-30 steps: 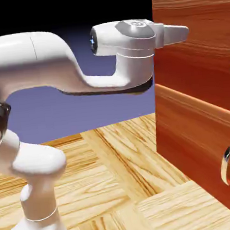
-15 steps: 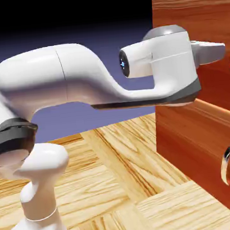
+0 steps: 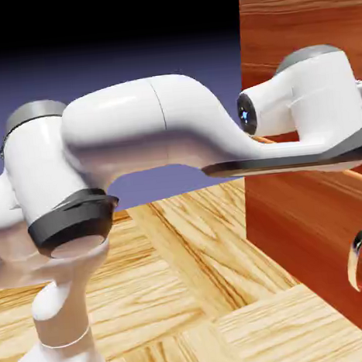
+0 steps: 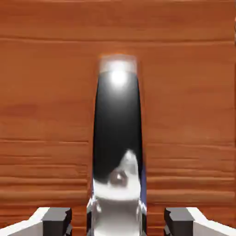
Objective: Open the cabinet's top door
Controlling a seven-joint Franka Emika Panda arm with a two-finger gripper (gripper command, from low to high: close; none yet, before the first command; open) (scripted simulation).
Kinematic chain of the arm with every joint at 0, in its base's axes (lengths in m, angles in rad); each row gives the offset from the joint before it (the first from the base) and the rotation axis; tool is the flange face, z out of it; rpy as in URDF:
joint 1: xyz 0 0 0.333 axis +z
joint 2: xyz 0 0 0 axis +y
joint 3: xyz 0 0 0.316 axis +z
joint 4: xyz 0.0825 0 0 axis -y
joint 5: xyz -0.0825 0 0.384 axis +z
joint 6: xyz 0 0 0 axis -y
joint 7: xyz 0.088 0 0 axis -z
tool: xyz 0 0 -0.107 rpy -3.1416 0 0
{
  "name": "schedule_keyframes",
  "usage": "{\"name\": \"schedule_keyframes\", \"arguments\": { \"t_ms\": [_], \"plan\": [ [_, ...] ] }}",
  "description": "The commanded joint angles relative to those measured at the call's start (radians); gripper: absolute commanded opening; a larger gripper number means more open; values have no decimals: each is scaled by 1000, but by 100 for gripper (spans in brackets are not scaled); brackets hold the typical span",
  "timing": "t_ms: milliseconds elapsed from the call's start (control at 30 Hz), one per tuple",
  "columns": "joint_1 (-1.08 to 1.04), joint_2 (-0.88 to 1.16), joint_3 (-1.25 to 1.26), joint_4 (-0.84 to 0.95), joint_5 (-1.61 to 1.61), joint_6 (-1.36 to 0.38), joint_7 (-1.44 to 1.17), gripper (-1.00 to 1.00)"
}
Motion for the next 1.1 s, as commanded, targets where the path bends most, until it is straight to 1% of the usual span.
{"name": "schedule_keyframes", "arguments": {
  "t_ms": [0, 333, 600, 833, 1067],
  "plan": [
    [-36, 6, 24, -30, 7, -16, 4, -100],
    [-399, 41, 282, -286, 104, -140, 18, -100],
    [-689, 21, 509, -471, 235, -221, -20, -100],
    [-942, -47, 723, -640, 404, -288, -96, -100],
    [-1195, -181, 959, -823, 658, -354, -223, -100]
  ]
}}
